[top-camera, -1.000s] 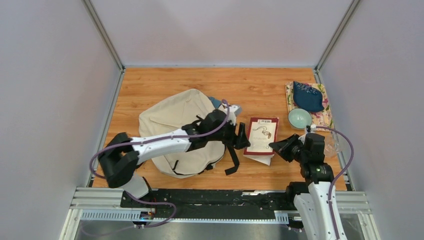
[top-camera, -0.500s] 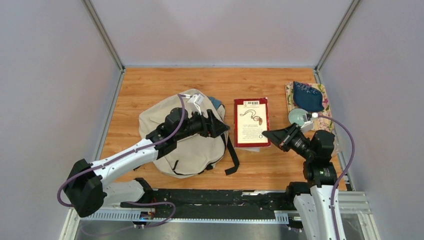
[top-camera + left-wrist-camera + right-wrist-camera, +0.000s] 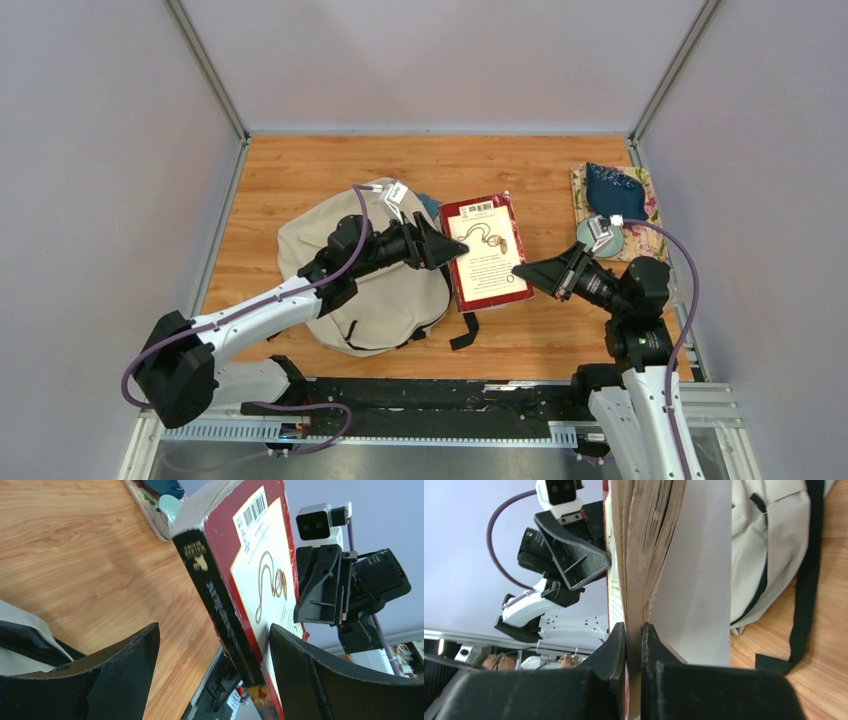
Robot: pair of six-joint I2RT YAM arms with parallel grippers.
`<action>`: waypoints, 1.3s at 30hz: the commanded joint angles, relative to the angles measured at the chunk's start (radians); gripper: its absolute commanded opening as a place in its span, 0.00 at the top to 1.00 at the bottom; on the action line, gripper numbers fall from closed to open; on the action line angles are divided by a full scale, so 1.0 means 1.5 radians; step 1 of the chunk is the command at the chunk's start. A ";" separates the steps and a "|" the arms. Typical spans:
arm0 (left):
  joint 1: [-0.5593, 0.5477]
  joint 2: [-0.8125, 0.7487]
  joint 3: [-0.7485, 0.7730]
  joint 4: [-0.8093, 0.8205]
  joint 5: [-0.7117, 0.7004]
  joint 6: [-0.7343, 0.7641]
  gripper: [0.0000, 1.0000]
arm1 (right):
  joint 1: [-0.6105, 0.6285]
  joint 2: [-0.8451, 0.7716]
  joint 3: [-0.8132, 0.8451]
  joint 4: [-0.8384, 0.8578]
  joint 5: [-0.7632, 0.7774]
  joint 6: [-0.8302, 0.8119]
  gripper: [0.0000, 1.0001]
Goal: Pack the student bag
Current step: Pick up the book from the center of the board.
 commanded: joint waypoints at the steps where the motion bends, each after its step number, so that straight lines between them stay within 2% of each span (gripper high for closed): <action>1: 0.002 0.017 -0.006 0.086 0.040 -0.034 0.13 | 0.025 0.008 0.006 0.116 -0.045 0.031 1.00; 6: 0.002 0.019 -0.012 0.105 0.052 -0.043 0.13 | 0.060 0.037 -0.011 0.177 -0.060 0.044 1.00; 8: 0.003 0.014 -0.012 0.103 0.052 -0.038 0.17 | 0.075 0.055 -0.010 0.185 -0.061 0.035 1.00; 11: 0.003 0.007 -0.011 0.097 0.058 -0.029 0.35 | 0.106 0.073 -0.002 0.167 -0.053 0.005 1.00; 12: 0.005 0.004 -0.011 0.090 0.059 -0.026 0.52 | 0.112 0.084 0.005 0.153 -0.050 -0.014 1.00; 14: 0.006 -0.005 -0.011 0.077 0.060 -0.015 0.71 | 0.112 0.094 0.039 0.054 -0.017 -0.093 1.00; 15: 0.008 -0.010 -0.014 0.059 0.057 -0.013 0.88 | 0.111 0.108 0.053 0.009 0.003 -0.125 1.00; 16: 0.010 -0.022 -0.015 0.049 0.054 -0.008 0.95 | 0.112 0.114 0.066 -0.061 0.023 -0.148 0.99; 17: 0.011 -0.030 -0.019 0.039 0.050 -0.001 1.00 | 0.111 0.120 0.085 -0.087 0.063 -0.184 0.85; 18: 0.015 -0.039 -0.029 0.021 0.035 0.003 1.00 | 0.111 0.126 0.090 -0.108 0.083 -0.193 0.70; 20: 0.018 -0.075 -0.040 -0.002 0.009 0.018 1.00 | 0.111 0.139 0.097 -0.154 0.134 -0.202 0.30; 23: 0.023 -0.133 -0.056 -0.059 -0.057 0.048 1.00 | 0.110 0.139 0.092 -0.195 0.191 -0.191 0.18; 27: 0.023 -0.215 -0.092 -0.118 -0.197 0.074 1.00 | 0.111 0.112 0.032 -0.153 0.168 -0.118 0.17; 30: 0.023 -0.282 -0.163 -0.073 -0.295 0.057 1.00 | 0.117 0.072 -0.049 -0.044 0.116 -0.045 0.17; 32: 0.024 -0.322 -0.202 -0.023 -0.329 0.039 1.00 | 0.129 0.044 -0.091 0.001 0.125 0.003 0.17; 33: 0.023 -0.333 -0.238 0.029 -0.337 0.031 1.00 | 0.150 0.038 -0.099 0.003 0.137 0.014 0.16; 36: 0.024 -0.352 -0.276 0.097 -0.345 -0.002 1.00 | 0.214 0.028 -0.111 0.014 0.197 0.034 0.16; 39: 0.023 -0.344 -0.269 0.098 -0.331 -0.029 1.00 | 0.277 0.045 -0.121 0.062 0.251 0.057 0.16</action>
